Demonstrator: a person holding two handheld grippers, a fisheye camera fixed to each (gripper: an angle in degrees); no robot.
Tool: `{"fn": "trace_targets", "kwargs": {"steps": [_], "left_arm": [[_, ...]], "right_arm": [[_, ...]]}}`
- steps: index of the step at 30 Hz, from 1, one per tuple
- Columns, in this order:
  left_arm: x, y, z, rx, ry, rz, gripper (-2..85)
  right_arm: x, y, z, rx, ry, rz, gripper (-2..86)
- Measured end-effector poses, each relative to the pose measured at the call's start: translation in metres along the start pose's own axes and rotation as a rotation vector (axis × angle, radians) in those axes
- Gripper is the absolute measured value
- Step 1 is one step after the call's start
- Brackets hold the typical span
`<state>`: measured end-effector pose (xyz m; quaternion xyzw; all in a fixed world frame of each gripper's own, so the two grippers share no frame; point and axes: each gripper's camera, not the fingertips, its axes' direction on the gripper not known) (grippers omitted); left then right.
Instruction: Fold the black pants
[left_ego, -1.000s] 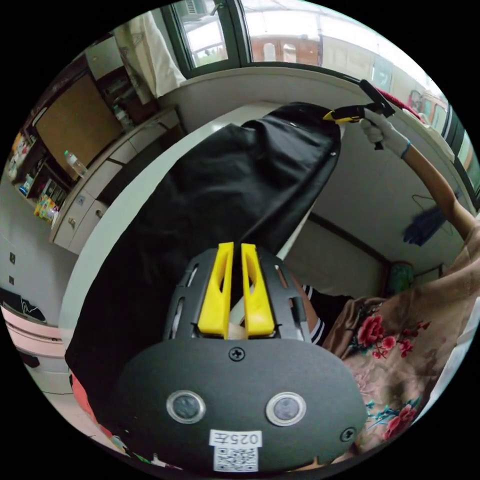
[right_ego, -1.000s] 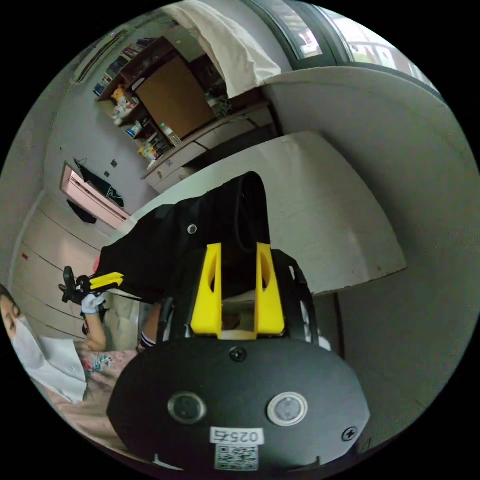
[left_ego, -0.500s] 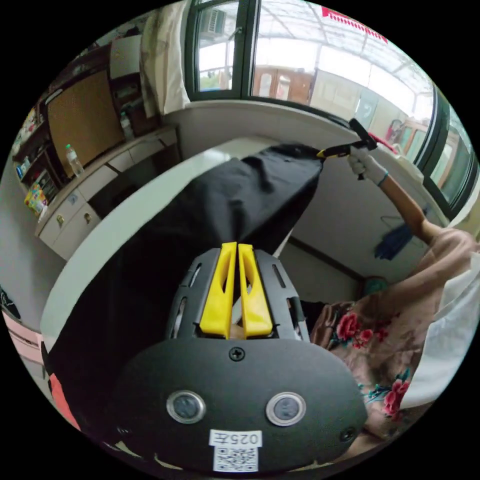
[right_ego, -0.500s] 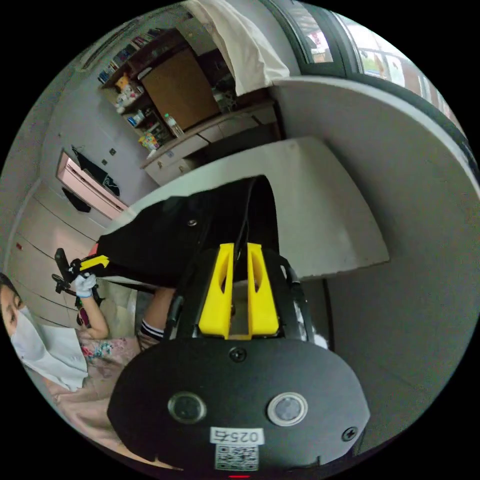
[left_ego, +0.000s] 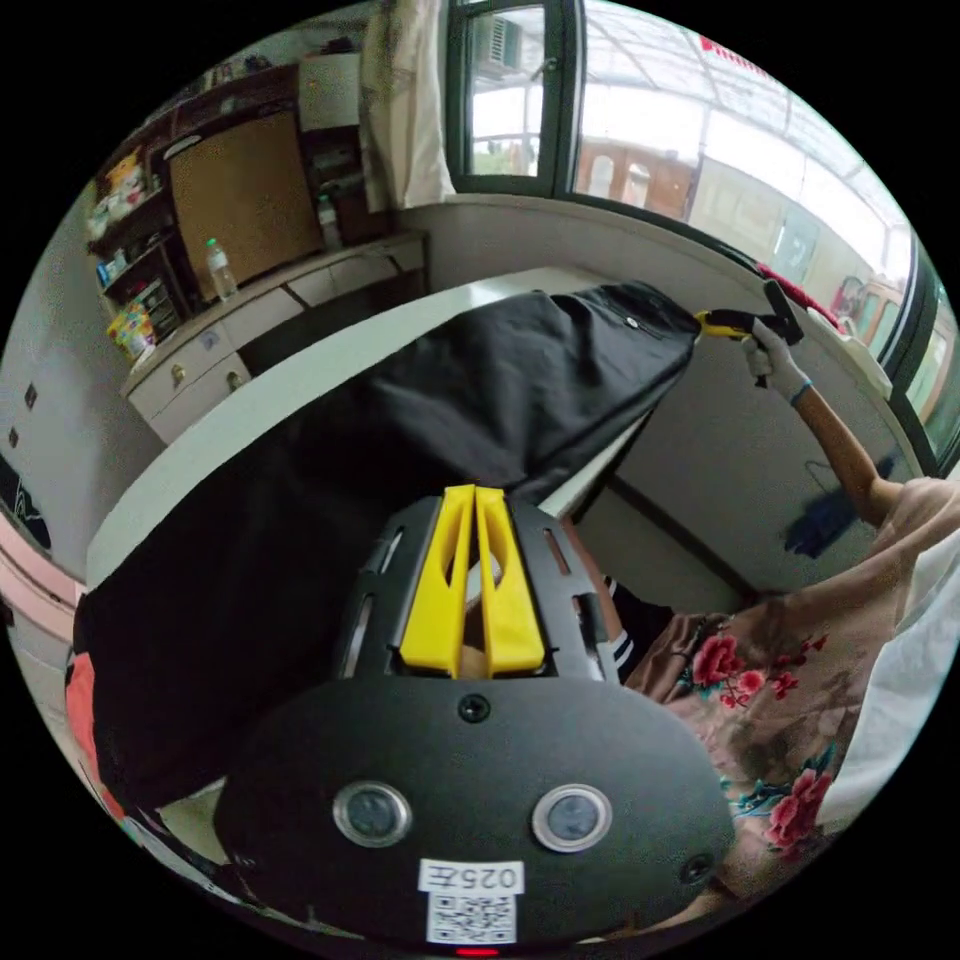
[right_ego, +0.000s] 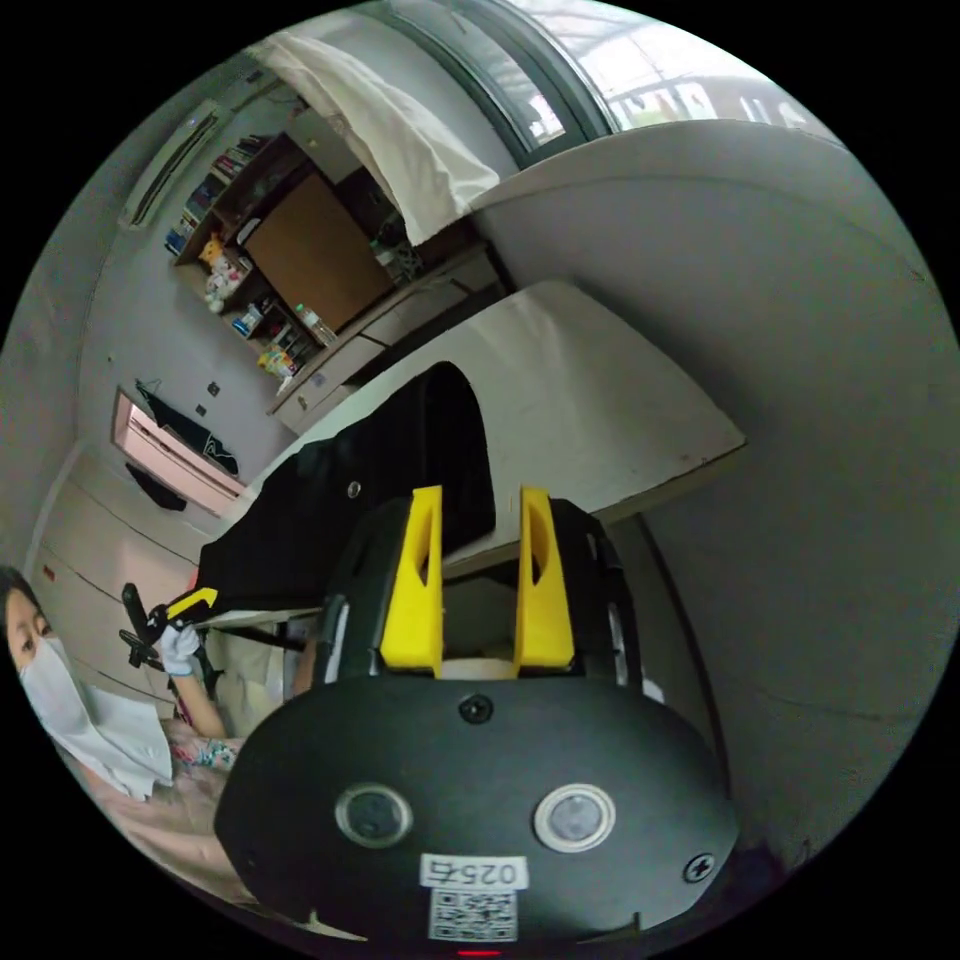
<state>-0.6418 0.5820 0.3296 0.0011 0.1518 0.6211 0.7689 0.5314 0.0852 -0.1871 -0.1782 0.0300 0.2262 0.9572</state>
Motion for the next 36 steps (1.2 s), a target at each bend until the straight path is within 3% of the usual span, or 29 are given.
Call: {"fn": "trace_targets", "kwargs": {"steps": [4, 9, 15, 19, 23, 26, 33, 36], "left_arm": [[-0.017, 0.013, 0.01, -0.101, 0.031, -0.068, -0.1], [-0.013, 0.016, -0.007, -0.037, 0.01, -0.073, 0.5], [-0.016, 0.006, -0.053, 0.083, -0.097, -0.043, 1.2], [-0.04, -0.009, -0.034, -0.041, -0.044, -0.11, 1.7], [-0.042, 0.0, -0.035, 0.035, -0.042, -0.113, 1.9], [-0.046, 0.006, -0.04, 0.091, -0.039, -0.154, 1.9], [-0.042, -0.006, -0.048, 0.095, -0.008, -0.216, -0.5], [-0.027, -0.02, -0.042, 0.109, 0.148, -0.156, -0.8]], "right_arm": [[0.004, 0.004, 0.015, -0.038, -0.167, 0.031, 13.6], [0.009, 0.014, -0.01, 0.099, -0.202, 0.043, 17.7], [0.021, 0.009, -0.002, 0.003, -0.398, 0.077, 22.9], [-0.028, 0.003, 0.008, -0.015, -0.158, -0.041, 21.2], [-0.073, 0.015, 0.018, 0.02, 0.09, -0.143, 14.5], [-0.084, 0.018, 0.017, 0.031, 0.113, -0.182, 10.9], [-0.087, 0.0, -0.015, 0.078, -0.071, -0.095, 6.3], [-0.104, -0.033, -0.044, 0.133, 0.221, -0.206, 6.2]]}}
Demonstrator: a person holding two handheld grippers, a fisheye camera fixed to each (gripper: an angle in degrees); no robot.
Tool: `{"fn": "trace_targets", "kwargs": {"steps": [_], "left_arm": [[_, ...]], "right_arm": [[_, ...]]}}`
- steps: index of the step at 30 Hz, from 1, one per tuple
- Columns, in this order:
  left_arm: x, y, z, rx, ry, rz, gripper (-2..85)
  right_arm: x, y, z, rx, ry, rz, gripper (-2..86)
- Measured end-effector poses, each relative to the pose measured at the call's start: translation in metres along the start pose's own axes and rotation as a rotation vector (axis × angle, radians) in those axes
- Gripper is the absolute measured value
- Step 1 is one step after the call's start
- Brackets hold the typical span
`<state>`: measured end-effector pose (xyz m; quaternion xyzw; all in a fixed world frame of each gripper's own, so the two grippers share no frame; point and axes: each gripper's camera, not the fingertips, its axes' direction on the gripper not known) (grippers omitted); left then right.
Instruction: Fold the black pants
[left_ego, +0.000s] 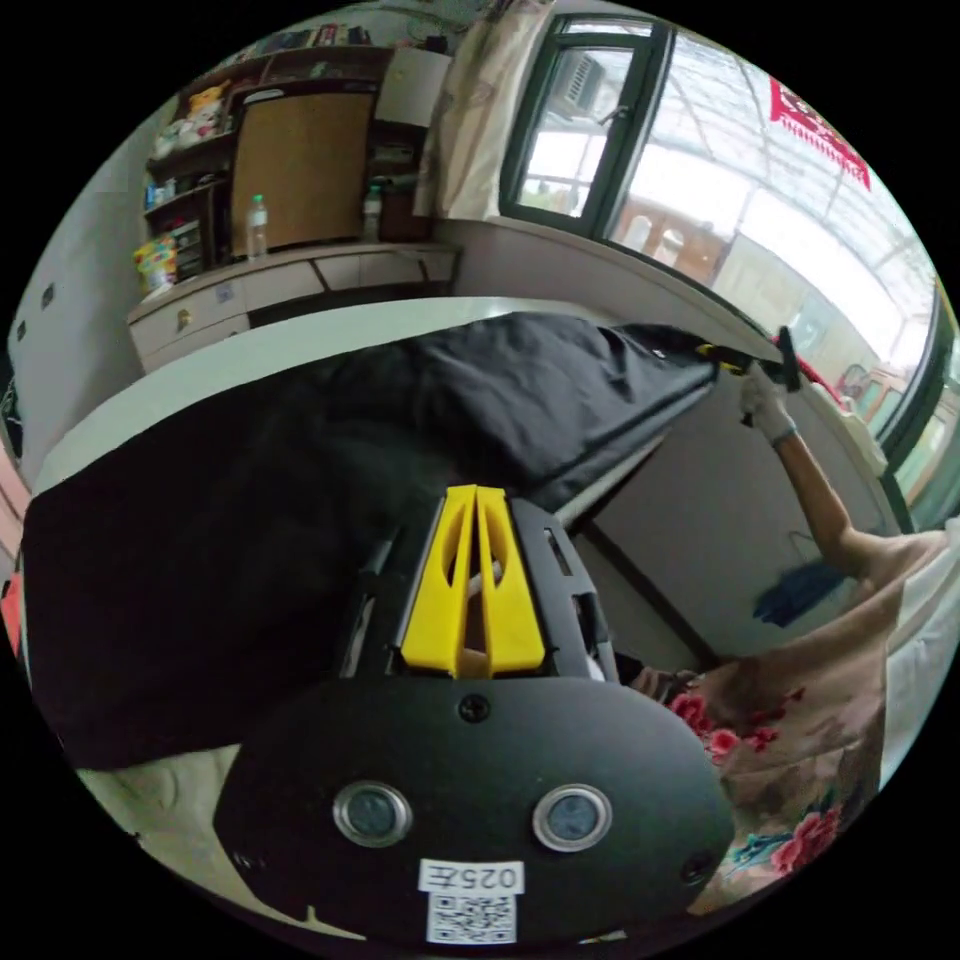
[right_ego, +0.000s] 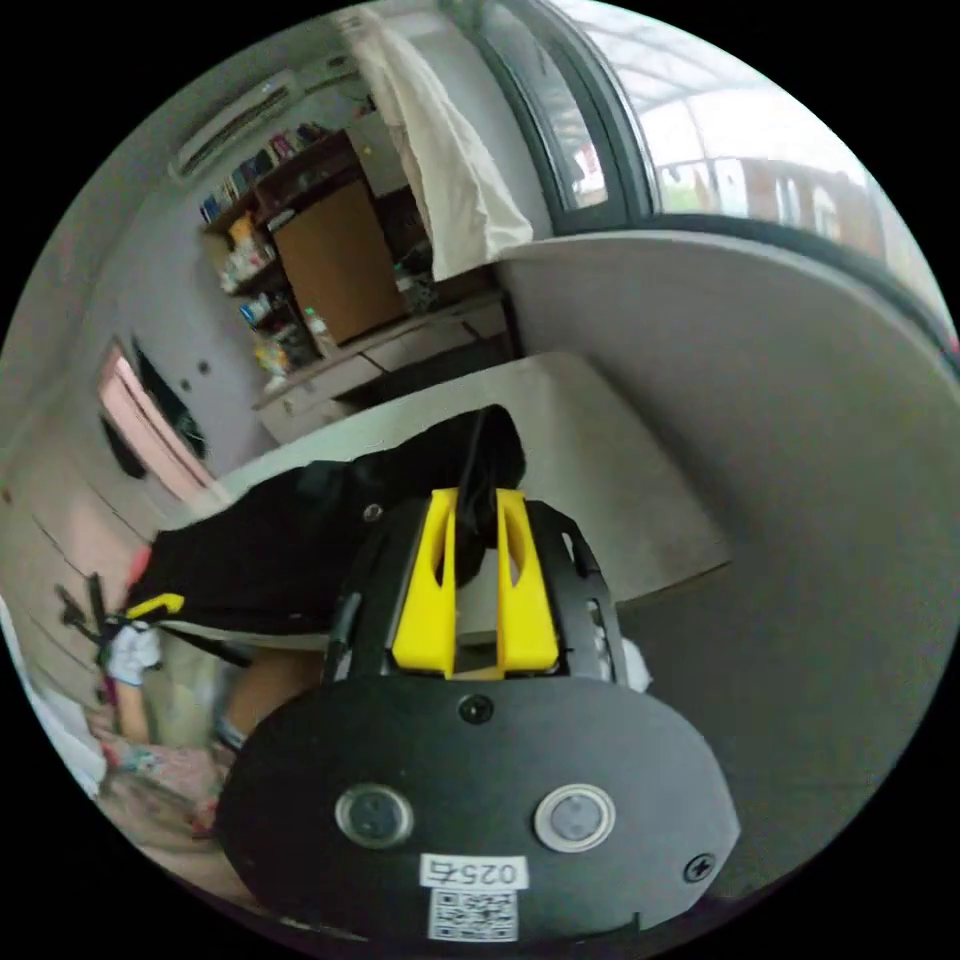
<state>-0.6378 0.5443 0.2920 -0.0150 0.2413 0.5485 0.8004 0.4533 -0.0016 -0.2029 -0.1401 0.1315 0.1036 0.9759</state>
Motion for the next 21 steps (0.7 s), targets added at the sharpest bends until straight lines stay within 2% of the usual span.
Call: {"fn": "trace_targets", "kwargs": {"steps": [2, 4, 6, 8, 10, 11, 13, 17, 18, 21], "left_arm": [[0.019, -0.003, 0.008, 0.05, 0.065, 0.039, -0.8], [0.03, 0.0, 0.009, 0.108, 0.057, 0.046, -0.9], [0.032, 0.003, -0.002, 0.171, 0.021, 0.008, -0.8], [0.023, 0.011, -0.037, 0.262, -0.072, -0.033, -0.6], [0.01, 0.016, -0.072, 0.305, -0.17, -0.036, 0.6], [-0.004, 0.017, -0.098, 0.301, -0.253, -0.056, 3.1], [-0.029, 0.016, -0.135, 0.257, -0.376, -0.068, 6.7], [-0.119, 0.008, -0.203, 0.134, -0.646, -0.195, 8.4], [-0.137, 0.006, -0.209, 0.099, -0.639, -0.23, 7.8], [-0.22, 0.002, -0.226, -0.014, -0.473, -0.369, 6.4]], "right_arm": [[0.018, -0.023, 0.014, -0.105, 0.158, 0.002, 6.7], [0.032, -0.026, 0.022, -0.183, 0.149, 0.022, 7.4], [0.037, -0.021, 0.008, -0.16, 0.102, 0.079, 8.3], [0.026, 0.0, -0.033, -0.008, 0.134, 0.186, 9.1], [-0.003, 0.023, -0.068, 0.156, 0.12, 0.169, 9.4], [-0.029, 0.035, -0.085, 0.236, 0.087, 0.122, 9.9], [-0.069, 0.043, -0.096, 0.278, -0.006, 0.051, 11.2], [-0.16, 0.03, -0.065, 0.128, -0.305, -0.143, 13.7], [-0.172, 0.027, -0.058, 0.11, -0.337, -0.163, 13.9], [-0.231, 0.012, -0.022, 0.046, -0.448, -0.23, 14.0]]}}
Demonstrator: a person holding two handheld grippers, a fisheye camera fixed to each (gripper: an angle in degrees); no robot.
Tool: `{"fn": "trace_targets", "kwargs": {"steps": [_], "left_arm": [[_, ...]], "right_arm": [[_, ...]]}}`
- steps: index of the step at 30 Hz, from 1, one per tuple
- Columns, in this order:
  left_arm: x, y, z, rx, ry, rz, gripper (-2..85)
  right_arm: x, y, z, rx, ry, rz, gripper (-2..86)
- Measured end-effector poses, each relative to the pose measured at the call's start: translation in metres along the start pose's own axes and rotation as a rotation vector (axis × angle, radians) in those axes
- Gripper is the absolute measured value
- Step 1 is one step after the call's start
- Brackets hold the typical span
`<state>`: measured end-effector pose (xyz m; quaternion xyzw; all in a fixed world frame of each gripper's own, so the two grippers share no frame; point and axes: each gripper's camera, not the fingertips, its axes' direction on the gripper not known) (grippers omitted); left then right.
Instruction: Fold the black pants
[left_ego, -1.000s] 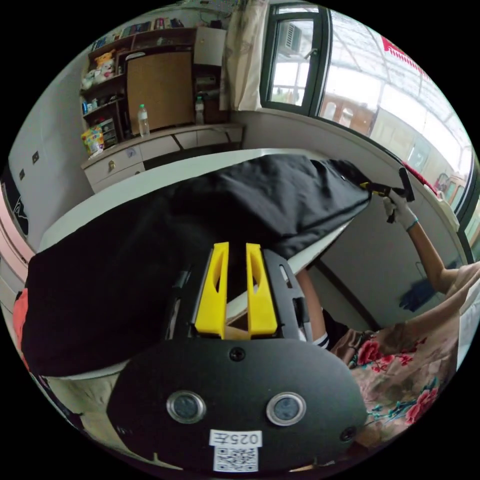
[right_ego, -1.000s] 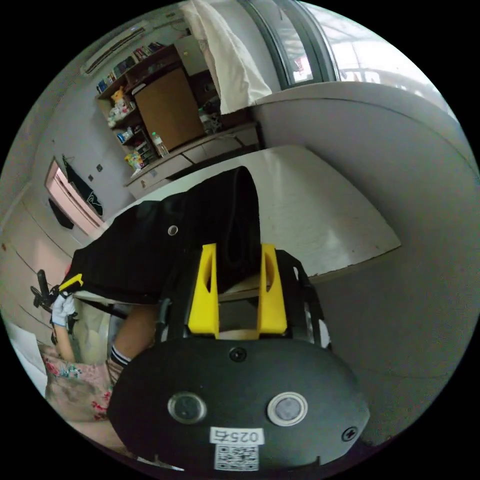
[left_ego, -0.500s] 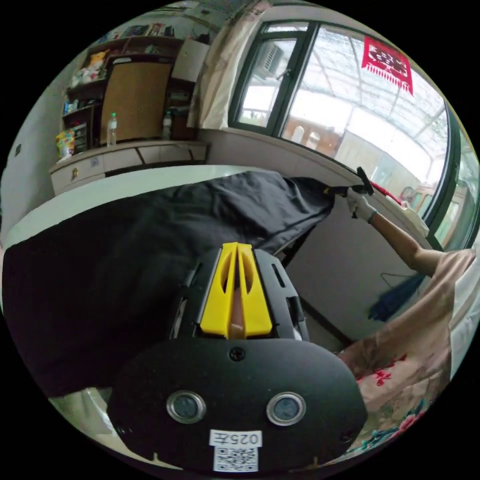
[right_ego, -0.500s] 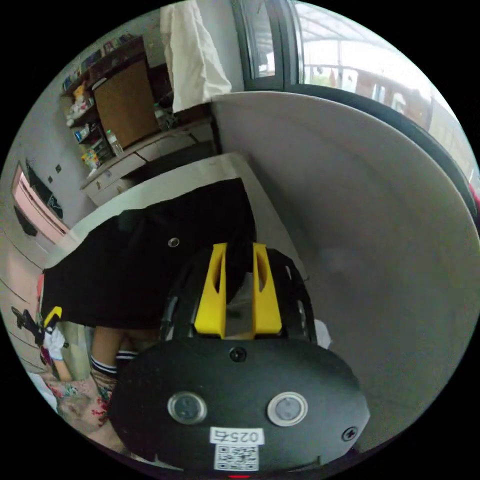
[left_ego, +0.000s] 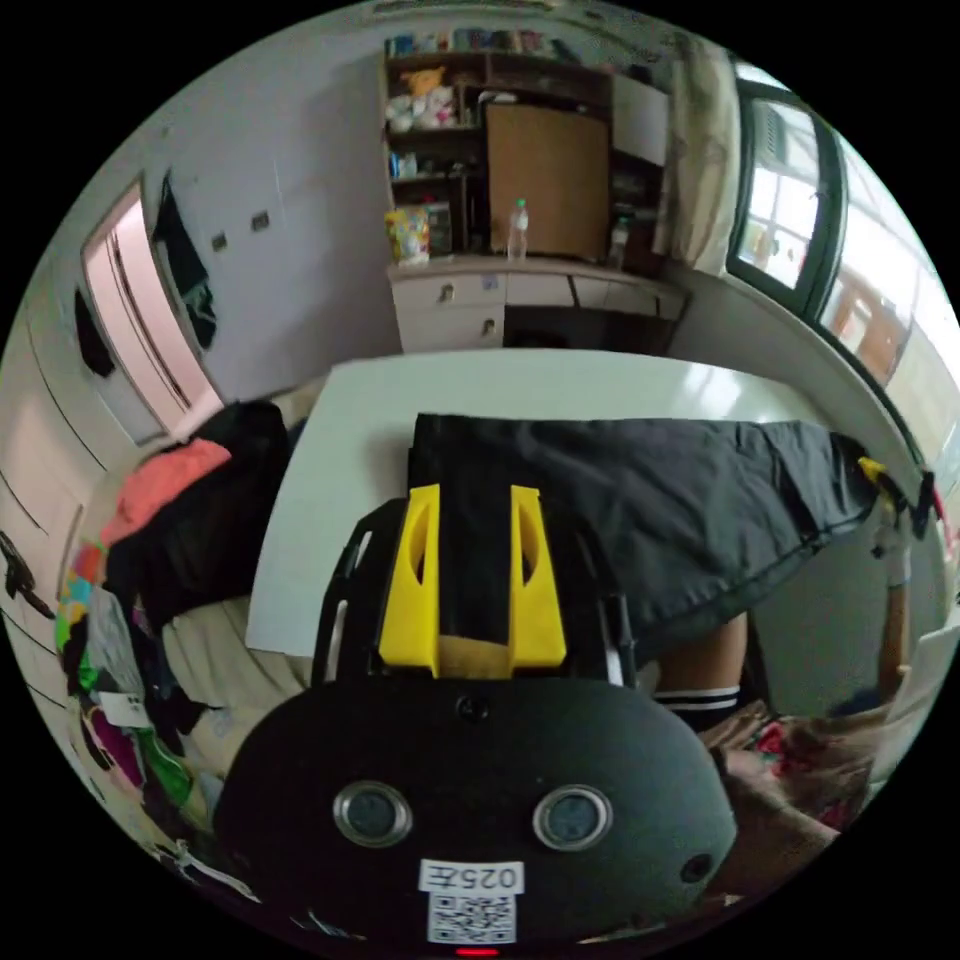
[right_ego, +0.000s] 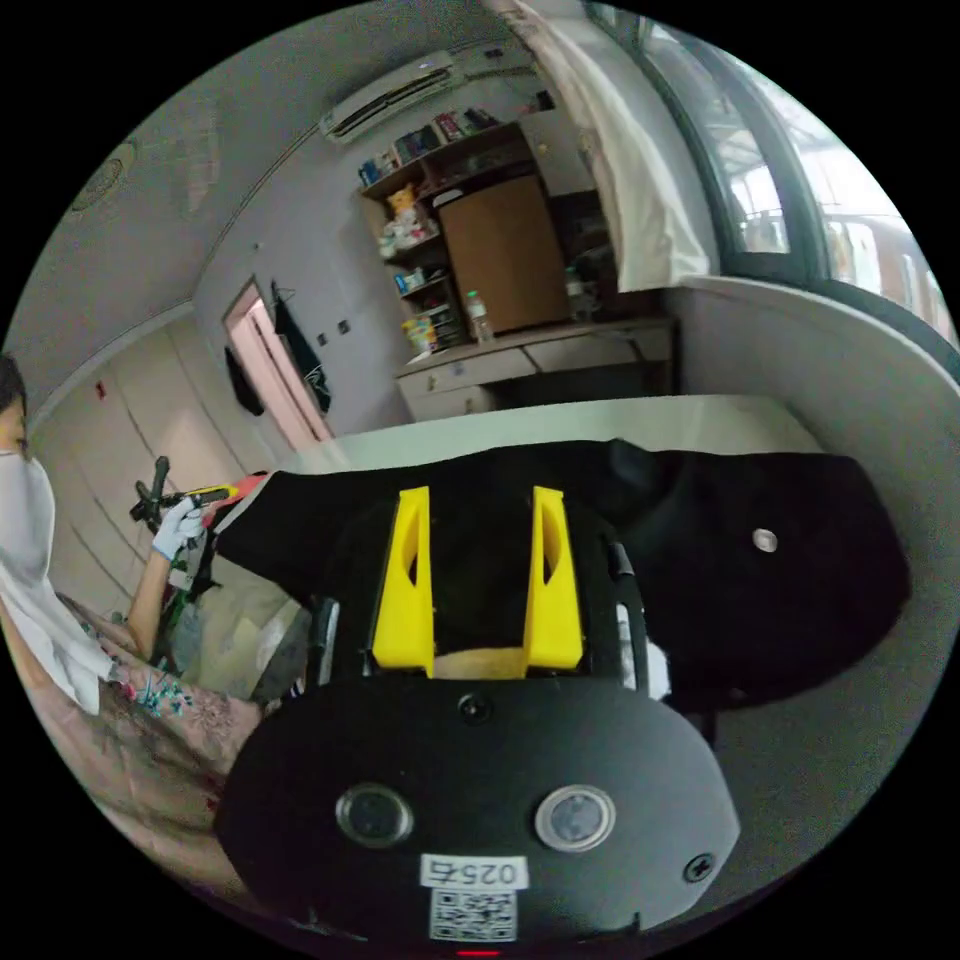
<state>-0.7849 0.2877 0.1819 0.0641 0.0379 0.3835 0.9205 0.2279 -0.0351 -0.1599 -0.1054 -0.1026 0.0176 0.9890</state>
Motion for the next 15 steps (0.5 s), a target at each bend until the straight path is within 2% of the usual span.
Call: {"fn": "trace_targets", "kwargs": {"steps": [4, 9, 15], "left_arm": [[-0.038, -0.005, 0.0, -0.049, 0.129, -0.083, 7.7], [-0.034, 0.026, -0.016, -0.147, 0.021, -0.12, 8.4], [-0.049, 0.071, -0.04, -0.08, 0.126, -0.297, 8.9]], "right_arm": [[-0.082, -0.009, 0.064, -0.109, -0.184, -0.177, 15.1], [-0.217, 0.023, 0.111, -0.128, -0.287, -0.412, 14.4], [-0.362, 0.036, 0.176, -0.12, -0.325, -0.647, 14.1]]}}
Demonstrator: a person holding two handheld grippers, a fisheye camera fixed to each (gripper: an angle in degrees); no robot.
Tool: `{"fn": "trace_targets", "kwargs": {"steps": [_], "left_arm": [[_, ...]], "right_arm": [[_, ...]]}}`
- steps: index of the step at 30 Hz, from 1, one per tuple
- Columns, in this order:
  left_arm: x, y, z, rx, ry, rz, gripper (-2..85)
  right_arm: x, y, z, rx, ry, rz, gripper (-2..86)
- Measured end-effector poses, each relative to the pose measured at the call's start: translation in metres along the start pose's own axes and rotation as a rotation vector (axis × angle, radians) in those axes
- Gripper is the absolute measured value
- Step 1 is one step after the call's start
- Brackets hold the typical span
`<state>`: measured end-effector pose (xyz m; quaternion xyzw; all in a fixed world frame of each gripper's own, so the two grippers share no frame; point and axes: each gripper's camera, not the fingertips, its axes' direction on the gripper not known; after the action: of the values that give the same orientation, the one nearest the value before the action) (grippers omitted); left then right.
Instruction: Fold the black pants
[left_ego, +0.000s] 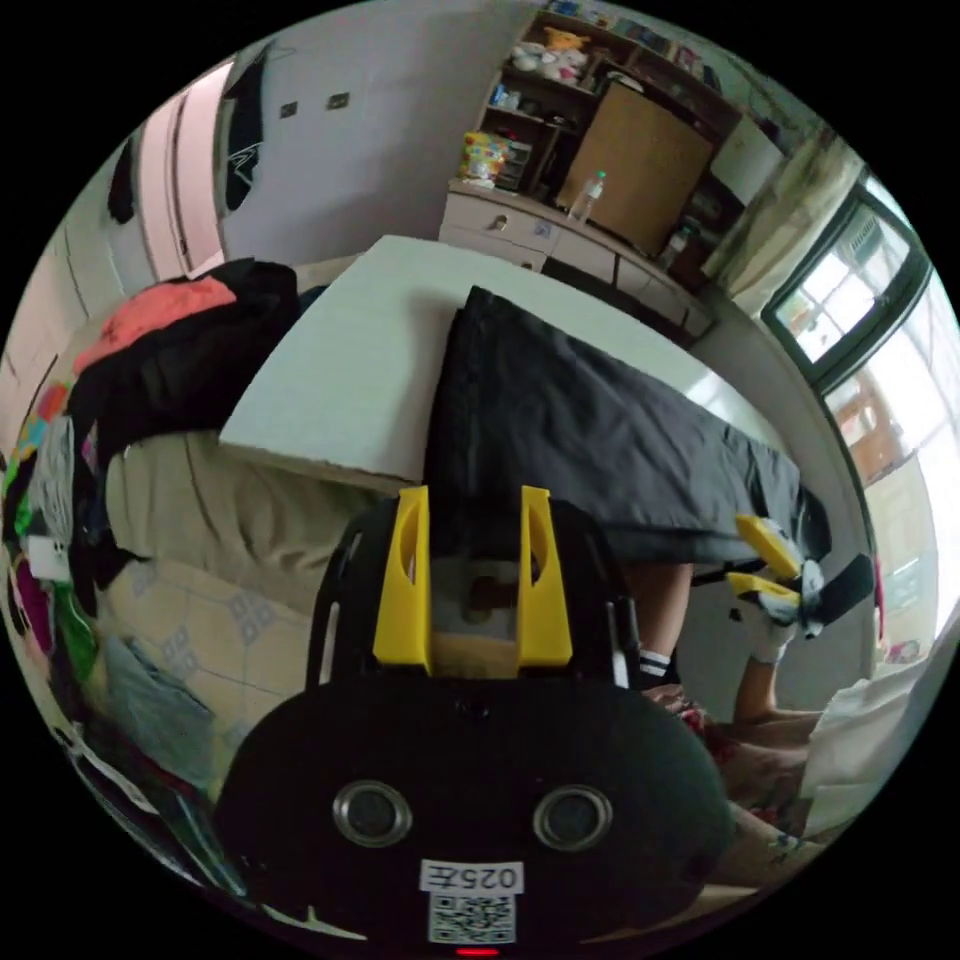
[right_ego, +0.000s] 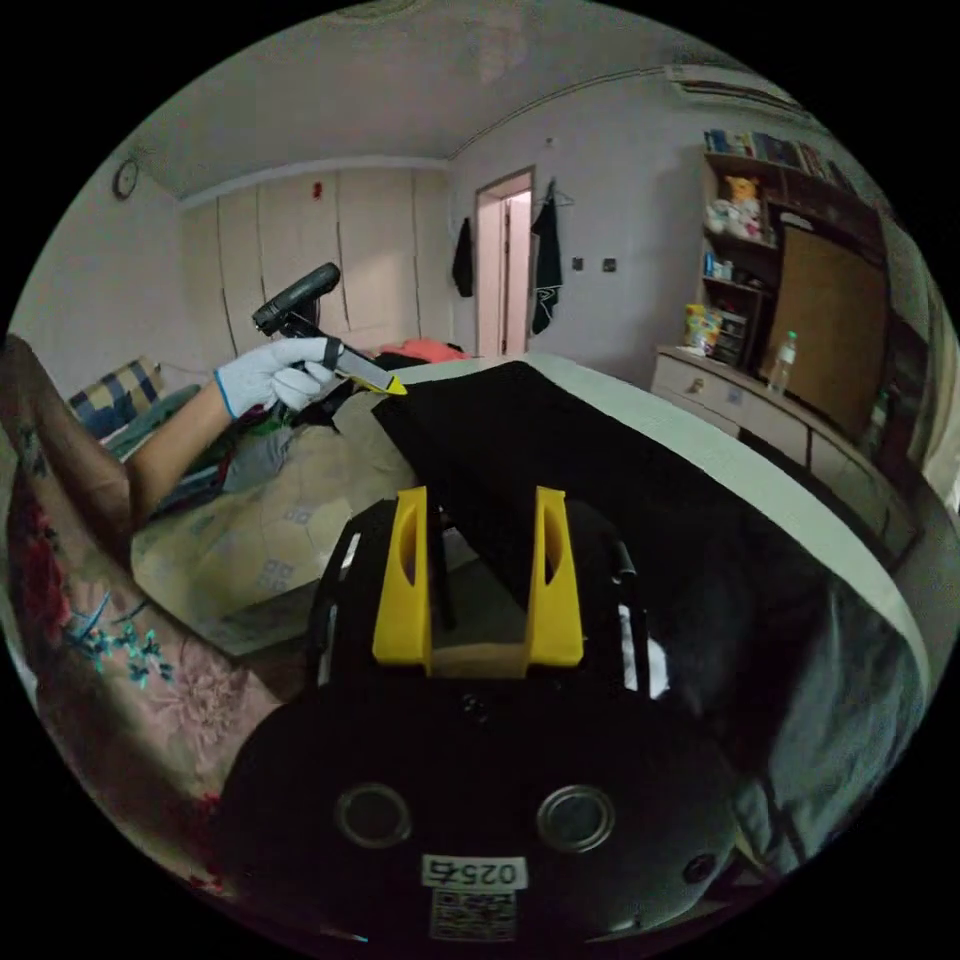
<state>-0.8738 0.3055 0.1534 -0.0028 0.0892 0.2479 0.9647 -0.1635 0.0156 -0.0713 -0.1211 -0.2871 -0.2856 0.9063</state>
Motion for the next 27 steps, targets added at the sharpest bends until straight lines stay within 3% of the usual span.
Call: {"fn": "trace_targets", "kwargs": {"steps": [5, 9, 16, 21, 25, 27], "left_arm": [[-0.015, 0.04, -0.021, 0.171, 0.188, -0.15, 8.6], [-0.014, 0.05, -0.019, 0.196, 0.309, -0.179, 8.3], [-0.017, 0.052, -0.017, 0.252, 0.454, -0.264, 8.6], [-0.018, 0.043, -0.026, 0.256, 0.414, -0.315, 9.1], [-0.014, 0.05, -0.05, 0.332, 0.6, -0.309, 10.1], [-0.009, 0.047, -0.062, 0.35, 0.559, -0.29, 10.2]], "right_arm": [[-0.035, -0.056, 0.067, -0.035, 0.019, -0.086, 11.5], [-0.051, -0.073, 0.099, -0.103, 0.067, -0.158, 10.8], [-0.049, -0.086, 0.092, -0.037, 0.083, -0.126, 0.4], [-0.049, -0.099, 0.089, -0.063, 0.095, -0.143, -0.8], [-0.063, -0.096, 0.081, -0.02, 0.181, -0.253, -0.9], [-0.065, -0.095, 0.07, 0.032, 0.201, -0.273, -1.0]]}}
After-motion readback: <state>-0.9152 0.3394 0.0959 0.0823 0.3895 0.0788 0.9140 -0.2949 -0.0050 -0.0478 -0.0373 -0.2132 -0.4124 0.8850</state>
